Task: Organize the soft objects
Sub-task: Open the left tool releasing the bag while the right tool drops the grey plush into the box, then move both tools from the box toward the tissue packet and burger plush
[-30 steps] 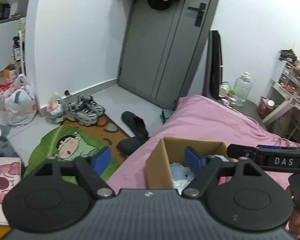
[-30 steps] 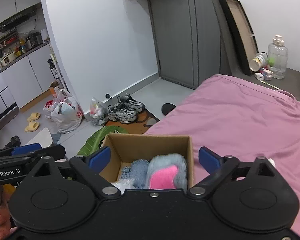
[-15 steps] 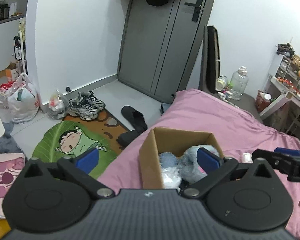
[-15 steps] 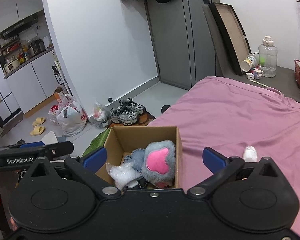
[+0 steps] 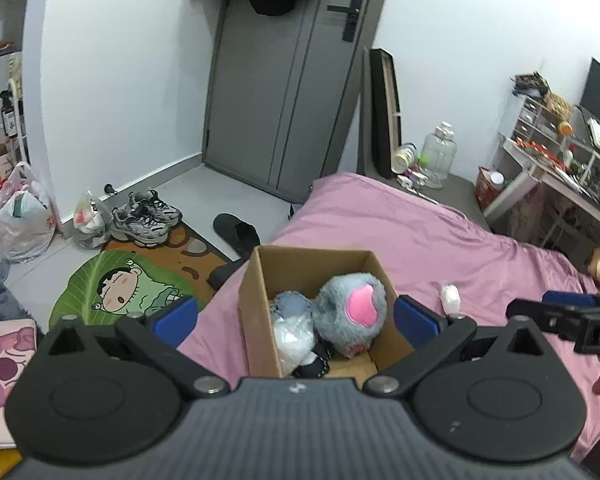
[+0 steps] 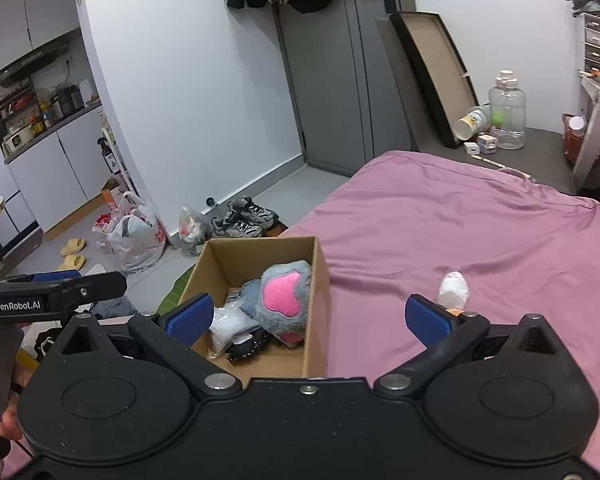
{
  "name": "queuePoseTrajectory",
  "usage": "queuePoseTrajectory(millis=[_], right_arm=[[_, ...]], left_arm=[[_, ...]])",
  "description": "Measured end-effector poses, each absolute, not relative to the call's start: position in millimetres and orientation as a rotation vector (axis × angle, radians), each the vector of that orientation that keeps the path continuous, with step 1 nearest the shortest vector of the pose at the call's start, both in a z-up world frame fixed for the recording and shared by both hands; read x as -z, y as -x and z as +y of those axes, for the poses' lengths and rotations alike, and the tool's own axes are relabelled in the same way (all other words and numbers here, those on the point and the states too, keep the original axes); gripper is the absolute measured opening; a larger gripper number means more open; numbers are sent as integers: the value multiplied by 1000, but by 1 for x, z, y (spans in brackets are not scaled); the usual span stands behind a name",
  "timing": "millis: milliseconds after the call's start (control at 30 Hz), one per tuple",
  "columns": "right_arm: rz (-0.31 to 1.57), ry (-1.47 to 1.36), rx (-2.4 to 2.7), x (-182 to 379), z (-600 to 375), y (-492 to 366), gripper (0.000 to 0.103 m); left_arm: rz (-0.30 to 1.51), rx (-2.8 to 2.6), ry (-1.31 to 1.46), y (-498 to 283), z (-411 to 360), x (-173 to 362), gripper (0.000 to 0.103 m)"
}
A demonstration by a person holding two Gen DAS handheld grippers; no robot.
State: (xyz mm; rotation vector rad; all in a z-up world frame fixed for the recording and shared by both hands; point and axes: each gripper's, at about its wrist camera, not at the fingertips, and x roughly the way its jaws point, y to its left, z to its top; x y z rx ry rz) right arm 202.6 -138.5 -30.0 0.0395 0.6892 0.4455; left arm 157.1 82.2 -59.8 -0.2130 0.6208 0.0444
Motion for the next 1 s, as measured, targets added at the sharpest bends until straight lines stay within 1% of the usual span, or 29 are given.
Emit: queuePoseTrajectory(millis=[533, 1000], right_arm=[[688, -70, -428, 21, -178, -178, 103], [753, -89, -393, 27, -212, -164, 103]], left_arm=[[637, 7, 121, -140, 42, 49, 103], [687, 38, 63, -136, 14, 51, 103]])
